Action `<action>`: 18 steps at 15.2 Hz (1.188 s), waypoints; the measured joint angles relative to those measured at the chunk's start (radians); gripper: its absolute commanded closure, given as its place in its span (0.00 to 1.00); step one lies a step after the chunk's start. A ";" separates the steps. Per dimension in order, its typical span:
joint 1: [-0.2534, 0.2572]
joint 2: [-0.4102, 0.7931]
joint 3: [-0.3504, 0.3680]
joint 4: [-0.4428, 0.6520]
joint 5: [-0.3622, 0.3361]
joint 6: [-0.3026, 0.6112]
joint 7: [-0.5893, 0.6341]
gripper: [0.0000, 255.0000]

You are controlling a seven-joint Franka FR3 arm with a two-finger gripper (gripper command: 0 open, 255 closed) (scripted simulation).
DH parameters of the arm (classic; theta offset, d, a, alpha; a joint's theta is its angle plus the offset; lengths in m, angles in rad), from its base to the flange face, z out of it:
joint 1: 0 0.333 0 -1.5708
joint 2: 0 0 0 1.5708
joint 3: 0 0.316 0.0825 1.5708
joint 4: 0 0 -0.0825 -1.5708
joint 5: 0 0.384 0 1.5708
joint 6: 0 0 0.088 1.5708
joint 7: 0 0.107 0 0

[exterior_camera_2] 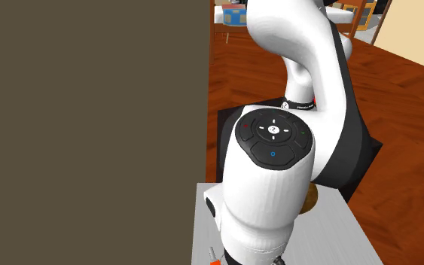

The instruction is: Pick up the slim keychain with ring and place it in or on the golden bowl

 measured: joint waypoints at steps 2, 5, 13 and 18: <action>-0.001 -0.002 0.001 0.000 0.001 -0.002 -0.001 1.00; -0.005 -0.009 0.002 -0.006 0.002 -0.001 -0.003 1.00; -0.010 -0.028 0.011 -0.001 0.014 -0.030 -0.009 1.00; -0.015 -0.062 0.025 0.012 0.031 -0.075 -0.017 1.00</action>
